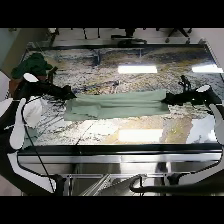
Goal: Fold the shirts.
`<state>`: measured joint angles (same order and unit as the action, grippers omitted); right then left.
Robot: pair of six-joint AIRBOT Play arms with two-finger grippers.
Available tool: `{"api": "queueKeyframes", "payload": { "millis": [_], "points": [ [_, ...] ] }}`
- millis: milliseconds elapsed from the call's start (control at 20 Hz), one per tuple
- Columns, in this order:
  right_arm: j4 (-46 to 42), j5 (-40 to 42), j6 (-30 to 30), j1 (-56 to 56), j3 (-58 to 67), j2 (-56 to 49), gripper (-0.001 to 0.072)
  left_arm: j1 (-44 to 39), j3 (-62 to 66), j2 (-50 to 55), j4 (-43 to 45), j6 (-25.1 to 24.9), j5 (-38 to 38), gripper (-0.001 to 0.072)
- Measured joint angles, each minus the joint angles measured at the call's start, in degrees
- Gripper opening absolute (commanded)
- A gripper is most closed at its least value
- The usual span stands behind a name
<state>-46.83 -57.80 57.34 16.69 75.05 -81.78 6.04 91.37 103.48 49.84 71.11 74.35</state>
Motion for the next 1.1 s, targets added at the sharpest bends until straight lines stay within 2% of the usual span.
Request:
{"api": "queueKeyframes", "payload": {
  "millis": [100,150,200,250,450,500,550,600,650,700,750,800,1100],
  "points": [
    [0.22,0.92,-0.92,0.2,1.18,-0.79,0.0388,-0.57,4.44,3.8,-0.22,0.48,0.96,0.0708],
    [-0.09,0.96,-1.14,0.5,1.81,-0.87,0.0443,-0.74,6.62,5.11,-0.26,0.98,1.92,0.0708],
    [-0.59,1.29,-1.36,0.94,2.49,-0.83,0.06,-0.85,8.85,6.19,-0.37,1.33,2.84,0.0708],
    [-0.94,1.62,-1.55,1.42,3.06,-0.72,0.0643,-0.9,10.64,6.88,-0.39,1.57,3.76,0.0708],
    [-1.79,2.12,-1.73,2.99,4.13,-1.73,0.0632,-1.03,17.7,8.33,-0.39,3.39,8.22,0.0708],
    [-1.33,1.68,-1.73,3.17,4.26,-2.36,0.0602,-1.25,18.82,8.44,-0.42,3.63,9.18,0.0707],
    [-0.5,0.92,-1.7,3.23,4.42,-2.99,0.0469,-1.44,19.74,8.55,-0.44,3.96,9.92,0.0708],
    [0.87,-0.39,-1.68,3.23,4.46,-3.8,0.0424,-1.7,20.46,8.61,-0.46,4.48,10.84,0.0707],
    [2.01,-1.99,-1.66,3.17,4.5,-4.57,0.0413,-1.97,20.94,8.68,-0.46,4.85,11.5,0.0688],
    [2.78,-3.58,-1.68,2.97,4.57,-5.22,0.0244,-2.29,21.27,8.72,-0.44,5.03,12.09,0.0478],
    [3.17,-5.27,-1.66,2.64,4.57,-5.99,0.0054,-2.75,21.55,8.74,-0.44,5.42,12.68,0.0156],
    [3.76,-6.97,-1.57,2.34,4.5,-6.73,0.0018,-3.3,21.7,8.76,-0.44,5.92,13.16,0.0022],
    [4.37,-14.75,-1.49,1.25,6.03,-6.27,0.0017,-12.15,22.14,10.12,-0.28,7.45,11.23,0.0012]
  ]
}}
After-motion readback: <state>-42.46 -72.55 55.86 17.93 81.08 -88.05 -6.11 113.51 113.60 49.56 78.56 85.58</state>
